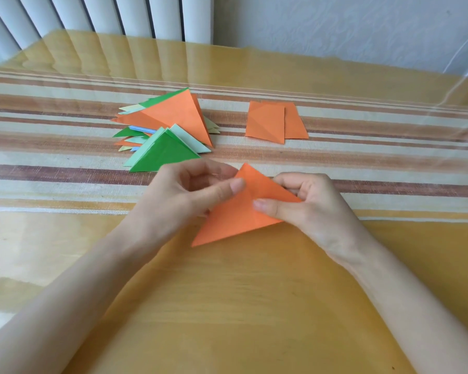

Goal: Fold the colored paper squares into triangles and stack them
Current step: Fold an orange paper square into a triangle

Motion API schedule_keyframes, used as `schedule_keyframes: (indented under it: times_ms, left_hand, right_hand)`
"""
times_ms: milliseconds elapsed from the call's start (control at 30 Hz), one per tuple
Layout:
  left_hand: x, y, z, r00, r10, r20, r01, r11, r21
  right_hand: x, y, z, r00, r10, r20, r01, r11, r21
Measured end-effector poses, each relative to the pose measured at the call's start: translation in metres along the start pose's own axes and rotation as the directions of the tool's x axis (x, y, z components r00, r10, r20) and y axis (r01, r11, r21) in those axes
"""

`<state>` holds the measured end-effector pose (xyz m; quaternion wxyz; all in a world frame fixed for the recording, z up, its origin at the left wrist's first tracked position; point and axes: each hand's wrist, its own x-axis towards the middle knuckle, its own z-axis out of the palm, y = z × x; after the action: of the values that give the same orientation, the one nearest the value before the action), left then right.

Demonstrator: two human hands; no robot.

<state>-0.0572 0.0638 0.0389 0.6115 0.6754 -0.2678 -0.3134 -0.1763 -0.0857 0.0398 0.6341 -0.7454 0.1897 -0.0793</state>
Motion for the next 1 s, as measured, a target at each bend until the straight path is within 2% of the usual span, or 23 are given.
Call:
schedule_keyframes:
  times_ms: [67, 200, 367, 467, 567, 633, 733, 900, 967, 1000]
  left_hand:
    - [0.000, -0.005, 0.003, 1.000, 0.000, 0.030, -0.001, 0.999, 0.037]
    - [0.003, -0.014, 0.008, 0.995, 0.015, -0.101, -0.026, 0.994, -0.105]
    - [0.005, -0.016, 0.012, 0.993, 0.025, -0.115, -0.042, 0.987, -0.153]
    - [0.006, -0.018, 0.011, 0.987, 0.039, -0.154, -0.060, 0.989, -0.135]
    - [0.007, -0.018, 0.009, 0.974, 0.099, -0.206, -0.108, 0.994, -0.034]
    - [0.008, -0.019, 0.004, 0.966, 0.146, -0.214, -0.135, 0.989, 0.066]
    - [0.009, -0.018, 0.002, 0.966, 0.192, -0.172, -0.166, 0.973, 0.159]
    - [0.008, -0.020, 0.004, 0.967, 0.221, -0.125, -0.186, 0.952, 0.243]
    - [0.009, -0.025, 0.001, 0.945, 0.289, -0.153, -0.203, 0.884, 0.421]
    - [0.010, -0.028, 0.000, 0.917, 0.362, -0.164, -0.224, 0.812, 0.540]
  right_hand:
    - [-0.001, 0.000, 0.004, 0.999, -0.032, -0.018, 0.032, 0.999, 0.020]
    - [0.000, 0.003, 0.003, 0.986, 0.033, -0.163, 0.000, 0.980, 0.199]
    - [-0.001, 0.005, 0.006, 0.977, 0.114, -0.178, -0.059, 0.956, 0.287]
    - [-0.002, 0.004, 0.005, 0.987, 0.127, -0.094, -0.097, 0.958, 0.271]
    - [-0.005, 0.002, 0.001, 0.991, 0.130, 0.021, -0.132, 0.972, 0.197]
    - [-0.004, 0.000, -0.006, 0.996, 0.092, -0.015, -0.087, 0.978, 0.188]
    - [-0.004, 0.000, -0.019, 0.985, 0.037, -0.168, -0.007, 0.984, 0.179]
    - [-0.006, 0.003, -0.013, 0.997, -0.007, -0.083, 0.011, 0.999, 0.046]
    - [-0.007, 0.000, -0.011, 0.997, -0.047, -0.053, 0.047, 0.999, -0.019]
    - [-0.007, 0.000, -0.011, 0.996, -0.062, -0.062, 0.060, 0.998, -0.035]
